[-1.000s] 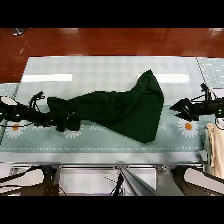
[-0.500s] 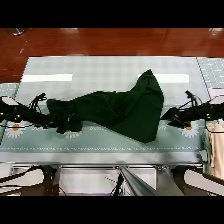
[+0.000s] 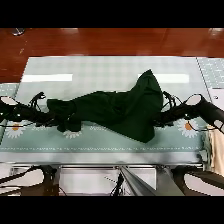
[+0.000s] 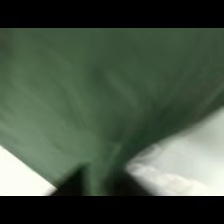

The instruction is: Fold the shirts.

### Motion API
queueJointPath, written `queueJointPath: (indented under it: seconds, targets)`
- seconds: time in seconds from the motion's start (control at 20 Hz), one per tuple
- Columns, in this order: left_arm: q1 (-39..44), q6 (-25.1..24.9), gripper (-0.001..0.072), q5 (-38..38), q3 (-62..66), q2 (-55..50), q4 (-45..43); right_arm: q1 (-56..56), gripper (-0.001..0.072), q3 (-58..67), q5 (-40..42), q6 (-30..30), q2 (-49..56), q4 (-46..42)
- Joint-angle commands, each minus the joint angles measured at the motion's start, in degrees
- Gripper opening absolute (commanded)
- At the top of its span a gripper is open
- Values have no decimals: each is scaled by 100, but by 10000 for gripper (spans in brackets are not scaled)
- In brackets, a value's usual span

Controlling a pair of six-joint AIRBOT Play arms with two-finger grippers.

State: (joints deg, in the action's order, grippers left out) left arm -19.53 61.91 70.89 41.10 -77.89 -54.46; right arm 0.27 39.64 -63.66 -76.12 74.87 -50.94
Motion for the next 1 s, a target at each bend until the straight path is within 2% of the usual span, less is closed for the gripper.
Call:
queueJointPath:
  seconds: [0.0,0.15,0.25,0.35,0.4,0.5,0.65,0.75,0.95]
  targets:
    - [-4,11,25,-35,37,201,789,387,24,133,214,118,-4,457]
    - [-59,13,25,-37,487,863,1576,326,26,1023,-264,118,-101,345]
    - [-208,35,24,-127,1196,1436,2352,151,25,2271,-549,-149,-269,122]
    - [-350,105,24,-520,2107,1978,2992,-83,25,3864,-796,-492,-332,-59]
    - [-385,289,24,-813,2643,2208,3049,-195,25,4728,-898,-605,-332,-68]
    - [-448,461,24,-1246,3696,2498,3047,-341,26,6299,-1110,-796,-332,-61]
    - [-584,551,24,-1495,5200,2693,2970,-378,25,8161,-1453,-901,-490,-98]
    - [-767,599,24,-1491,6129,2765,2653,-378,26,8415,-1388,-894,-1012,-166]
    - [-1178,1244,24,-1480,7320,3123,1331,-378,26,8415,-1620,-855,-2177,-949]
